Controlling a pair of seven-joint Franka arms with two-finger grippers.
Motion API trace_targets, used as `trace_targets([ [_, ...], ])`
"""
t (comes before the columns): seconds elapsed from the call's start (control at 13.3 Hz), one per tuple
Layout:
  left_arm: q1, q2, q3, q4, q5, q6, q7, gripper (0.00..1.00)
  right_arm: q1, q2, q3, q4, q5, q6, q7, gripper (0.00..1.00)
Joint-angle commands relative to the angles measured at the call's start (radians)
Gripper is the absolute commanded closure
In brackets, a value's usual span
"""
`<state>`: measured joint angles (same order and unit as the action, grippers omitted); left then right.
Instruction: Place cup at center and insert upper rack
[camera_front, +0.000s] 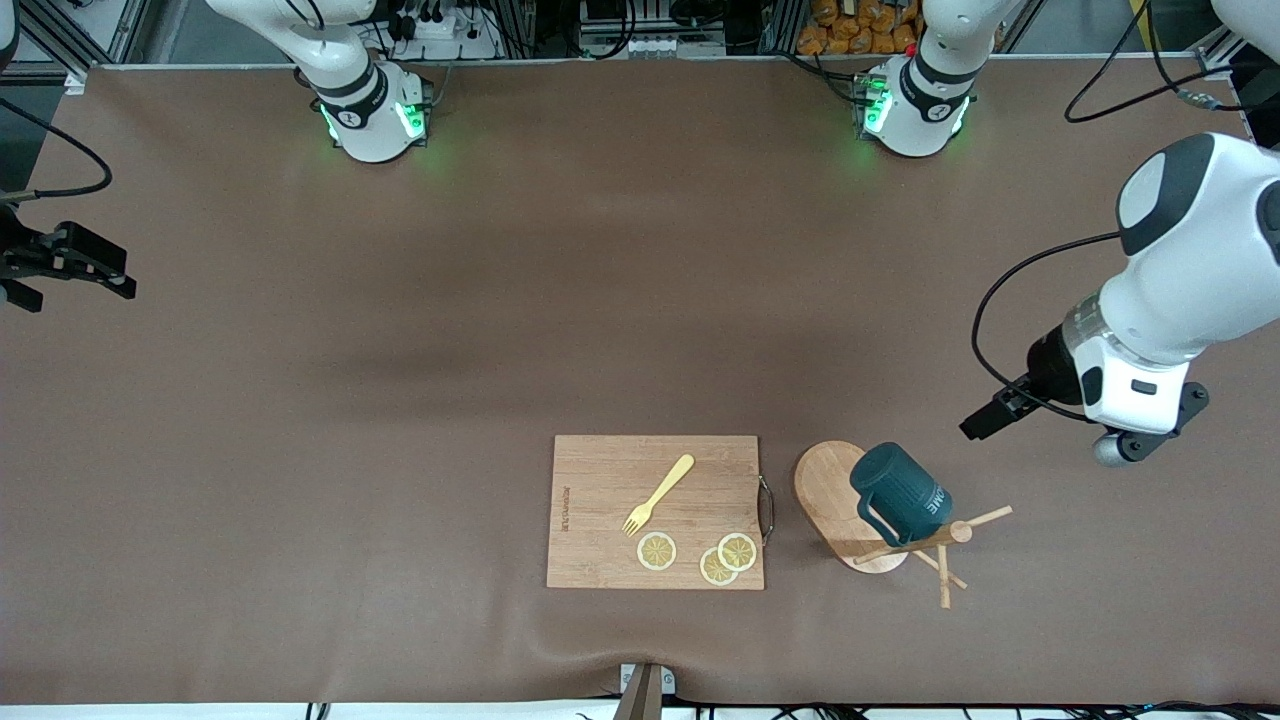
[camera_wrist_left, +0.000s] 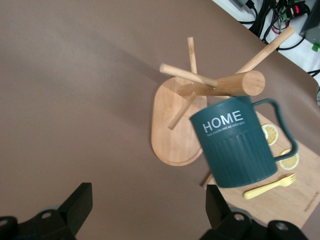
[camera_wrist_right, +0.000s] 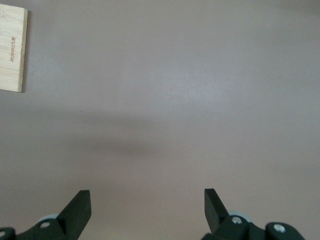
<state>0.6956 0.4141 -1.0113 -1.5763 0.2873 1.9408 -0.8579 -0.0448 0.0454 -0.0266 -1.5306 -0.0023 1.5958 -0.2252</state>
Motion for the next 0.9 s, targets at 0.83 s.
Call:
trace_targets([
  [0.83,-0.656,-0.4,0.829,-0.034,-0.327,-0.35,0.678,0.0,-0.02,-0.007,0.005,0.001,0.045,-0.013,0.01,0.0],
])
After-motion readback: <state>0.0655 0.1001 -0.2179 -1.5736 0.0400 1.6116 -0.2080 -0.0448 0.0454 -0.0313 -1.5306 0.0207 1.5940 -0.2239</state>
